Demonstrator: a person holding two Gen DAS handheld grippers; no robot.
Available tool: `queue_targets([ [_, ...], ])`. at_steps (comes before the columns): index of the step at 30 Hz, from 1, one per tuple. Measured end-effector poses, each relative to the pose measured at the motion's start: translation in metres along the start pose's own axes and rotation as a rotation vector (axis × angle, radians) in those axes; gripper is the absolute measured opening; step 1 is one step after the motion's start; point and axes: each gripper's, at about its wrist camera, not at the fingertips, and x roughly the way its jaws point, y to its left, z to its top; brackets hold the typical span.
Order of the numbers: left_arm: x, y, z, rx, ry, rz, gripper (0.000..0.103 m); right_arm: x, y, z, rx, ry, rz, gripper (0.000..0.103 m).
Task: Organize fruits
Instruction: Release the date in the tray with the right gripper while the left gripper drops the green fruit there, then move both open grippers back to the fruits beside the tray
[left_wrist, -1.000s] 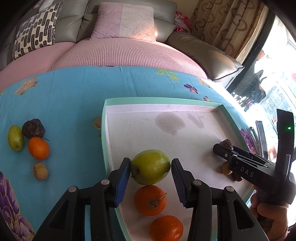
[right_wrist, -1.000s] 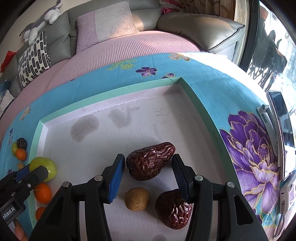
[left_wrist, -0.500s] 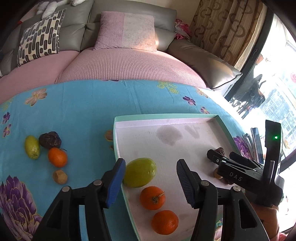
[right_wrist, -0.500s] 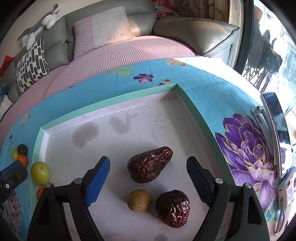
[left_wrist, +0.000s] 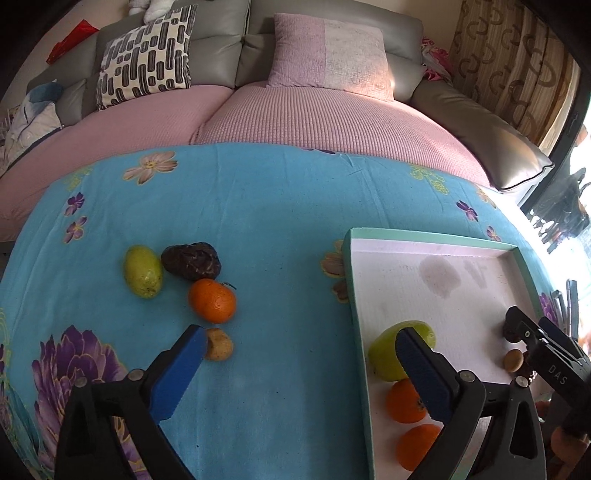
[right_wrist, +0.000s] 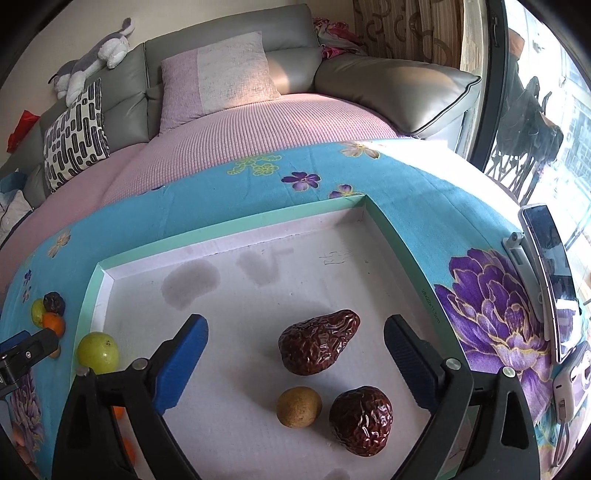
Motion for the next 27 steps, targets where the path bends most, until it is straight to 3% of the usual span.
queue_targets([
  [12, 0.013, 0.025, -0.001, -0.021, 0.032, 0.128, 0.103, -0.008, 0.024, -0.005, -0.112, -0.059, 0.017, 0.096],
  [21, 0.015, 0.038, -0.002, -0.036, 0.029, 0.152, 0.103, -0.008, 0.037, -0.010, -0.115, -0.055, 0.059, 0.096],
  [27, 0.014, 0.051, -0.002, -0.061, 0.031, 0.169, 0.103, -0.007, 0.052, -0.011, -0.126, -0.029, 0.137, 0.096],
])
